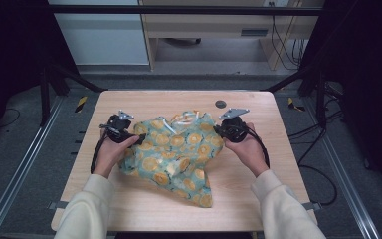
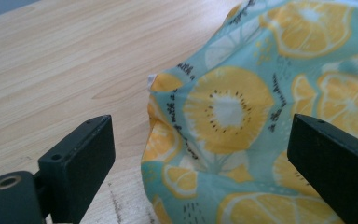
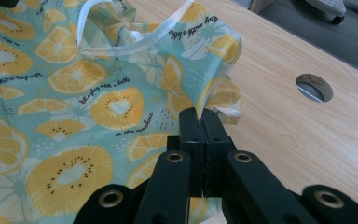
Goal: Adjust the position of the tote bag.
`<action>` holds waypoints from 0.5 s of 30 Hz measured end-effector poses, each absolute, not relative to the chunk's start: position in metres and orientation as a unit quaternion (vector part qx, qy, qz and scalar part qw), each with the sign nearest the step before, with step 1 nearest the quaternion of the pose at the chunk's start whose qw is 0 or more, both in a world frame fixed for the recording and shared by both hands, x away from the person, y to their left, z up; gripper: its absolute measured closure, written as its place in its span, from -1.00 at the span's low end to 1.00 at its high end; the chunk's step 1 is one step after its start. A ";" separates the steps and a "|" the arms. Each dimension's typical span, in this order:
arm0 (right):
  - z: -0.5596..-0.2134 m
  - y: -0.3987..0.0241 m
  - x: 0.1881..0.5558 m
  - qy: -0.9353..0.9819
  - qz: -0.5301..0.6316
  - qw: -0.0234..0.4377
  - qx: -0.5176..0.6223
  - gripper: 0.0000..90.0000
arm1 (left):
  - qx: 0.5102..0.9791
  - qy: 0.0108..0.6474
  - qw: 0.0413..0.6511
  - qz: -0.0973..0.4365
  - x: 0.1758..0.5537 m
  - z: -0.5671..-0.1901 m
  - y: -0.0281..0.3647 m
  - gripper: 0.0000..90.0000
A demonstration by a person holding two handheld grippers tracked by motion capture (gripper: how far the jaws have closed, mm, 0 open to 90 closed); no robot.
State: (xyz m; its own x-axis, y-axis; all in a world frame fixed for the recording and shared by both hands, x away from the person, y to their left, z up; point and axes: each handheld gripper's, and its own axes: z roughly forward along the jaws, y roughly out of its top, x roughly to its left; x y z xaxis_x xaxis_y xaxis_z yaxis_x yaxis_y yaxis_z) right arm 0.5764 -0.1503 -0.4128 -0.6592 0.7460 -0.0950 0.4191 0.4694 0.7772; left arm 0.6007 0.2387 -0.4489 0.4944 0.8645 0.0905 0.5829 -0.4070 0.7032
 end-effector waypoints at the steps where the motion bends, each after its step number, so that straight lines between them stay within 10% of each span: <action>1: -0.413 -0.150 0.576 0.829 0.377 0.217 0.351 1.00 | 0.808 0.449 0.304 0.229 0.601 -0.451 0.239 -0.83; 15: -0.418 -0.147 0.578 0.833 0.373 0.209 0.351 1.00 | 0.810 0.452 0.309 0.212 0.613 -0.462 0.234 -0.84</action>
